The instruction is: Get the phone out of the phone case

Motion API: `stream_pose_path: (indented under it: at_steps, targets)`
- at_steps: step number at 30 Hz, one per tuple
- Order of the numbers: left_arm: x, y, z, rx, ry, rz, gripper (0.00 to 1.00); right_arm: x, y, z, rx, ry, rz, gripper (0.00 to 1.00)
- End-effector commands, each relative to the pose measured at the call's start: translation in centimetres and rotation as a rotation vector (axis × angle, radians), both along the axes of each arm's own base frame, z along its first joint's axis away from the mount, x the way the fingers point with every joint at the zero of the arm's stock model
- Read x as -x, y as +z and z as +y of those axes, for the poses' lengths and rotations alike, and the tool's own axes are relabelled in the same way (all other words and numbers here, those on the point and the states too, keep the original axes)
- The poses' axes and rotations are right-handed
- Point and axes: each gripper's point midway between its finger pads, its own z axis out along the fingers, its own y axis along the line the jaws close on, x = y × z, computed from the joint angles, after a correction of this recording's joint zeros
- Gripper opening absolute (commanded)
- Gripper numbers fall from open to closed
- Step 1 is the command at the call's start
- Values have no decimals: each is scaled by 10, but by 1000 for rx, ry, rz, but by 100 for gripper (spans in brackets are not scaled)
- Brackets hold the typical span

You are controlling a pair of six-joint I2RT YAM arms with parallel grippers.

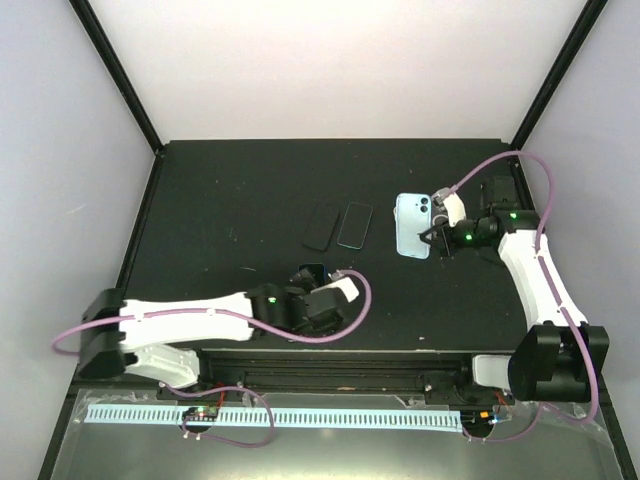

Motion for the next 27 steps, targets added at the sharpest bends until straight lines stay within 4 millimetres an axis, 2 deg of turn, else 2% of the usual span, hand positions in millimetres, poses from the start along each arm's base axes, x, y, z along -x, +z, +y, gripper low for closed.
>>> stream_pose_path:
  at_steps: [1,5,10,16,19,27]
  targets:
    - [6,62,9,193,1,40,99,13,-19,-34,271,48,70,1]
    - [-4,86,26,345,28,30,99,24,-40,-63,436,56,183,1]
    - [-26,92,55,542,145,13,99,43,-62,-87,512,51,313,1]
    - [-33,112,82,572,191,-104,99,66,-84,-109,524,16,447,1]
    - [-37,115,91,571,225,-144,99,73,-92,-117,514,-2,499,1]
    - [-41,116,101,544,261,-189,99,70,-105,-127,440,-41,598,1]
